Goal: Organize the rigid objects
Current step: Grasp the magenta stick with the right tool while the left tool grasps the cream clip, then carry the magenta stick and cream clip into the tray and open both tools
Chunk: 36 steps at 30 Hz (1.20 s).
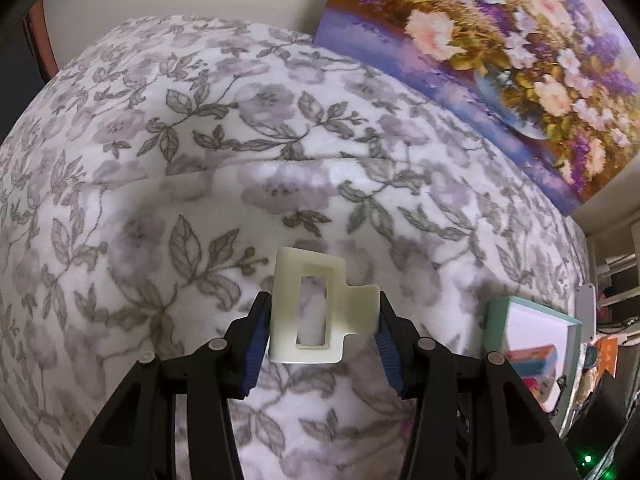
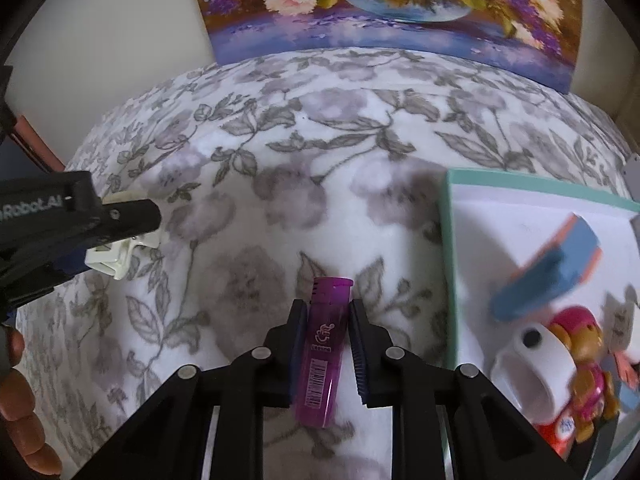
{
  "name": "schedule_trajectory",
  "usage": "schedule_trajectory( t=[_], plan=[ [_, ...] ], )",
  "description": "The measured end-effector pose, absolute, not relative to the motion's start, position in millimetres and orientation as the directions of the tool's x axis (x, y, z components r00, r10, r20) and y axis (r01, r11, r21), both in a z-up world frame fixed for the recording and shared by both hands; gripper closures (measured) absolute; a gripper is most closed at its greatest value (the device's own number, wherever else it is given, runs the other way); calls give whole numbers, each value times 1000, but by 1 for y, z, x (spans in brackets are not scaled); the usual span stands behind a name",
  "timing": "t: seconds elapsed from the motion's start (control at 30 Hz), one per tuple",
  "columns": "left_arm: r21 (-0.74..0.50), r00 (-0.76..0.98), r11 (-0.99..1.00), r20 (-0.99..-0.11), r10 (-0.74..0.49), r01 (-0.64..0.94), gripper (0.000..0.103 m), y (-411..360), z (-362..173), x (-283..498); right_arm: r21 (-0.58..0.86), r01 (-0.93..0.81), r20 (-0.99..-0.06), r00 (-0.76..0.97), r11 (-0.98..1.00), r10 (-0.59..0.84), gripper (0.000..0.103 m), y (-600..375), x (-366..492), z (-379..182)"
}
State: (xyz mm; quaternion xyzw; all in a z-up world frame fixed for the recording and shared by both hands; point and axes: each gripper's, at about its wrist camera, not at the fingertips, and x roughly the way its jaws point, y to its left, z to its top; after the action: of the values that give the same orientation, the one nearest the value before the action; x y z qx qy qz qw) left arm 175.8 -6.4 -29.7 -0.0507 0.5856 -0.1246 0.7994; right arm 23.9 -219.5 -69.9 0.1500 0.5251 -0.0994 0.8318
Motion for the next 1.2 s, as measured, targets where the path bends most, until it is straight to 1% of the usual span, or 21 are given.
schedule_trajectory(
  t=[0.27, 0.53, 0.93, 1.2],
  plan=[
    [-185, 350, 965, -905, -242, 188, 52, -13, 4, 140, 182, 332, -878, 479, 926, 1, 82, -224, -3, -38],
    [-167, 427, 971, -876, -226, 172, 52, -10, 29, 111, 224, 335, -839, 544, 915, 6, 83, -229, -34, -6],
    [-144, 447, 968, -866, -225, 207, 52, -21, 36, 68, 265, 366, -782, 623, 892, -23, 83, -244, -77, 34],
    [-108, 437, 945, -866, -243, 309, 52, -55, 37, 38, 273, 457, -783, 616, 846, -80, 83, -277, -108, 39]
  ],
)
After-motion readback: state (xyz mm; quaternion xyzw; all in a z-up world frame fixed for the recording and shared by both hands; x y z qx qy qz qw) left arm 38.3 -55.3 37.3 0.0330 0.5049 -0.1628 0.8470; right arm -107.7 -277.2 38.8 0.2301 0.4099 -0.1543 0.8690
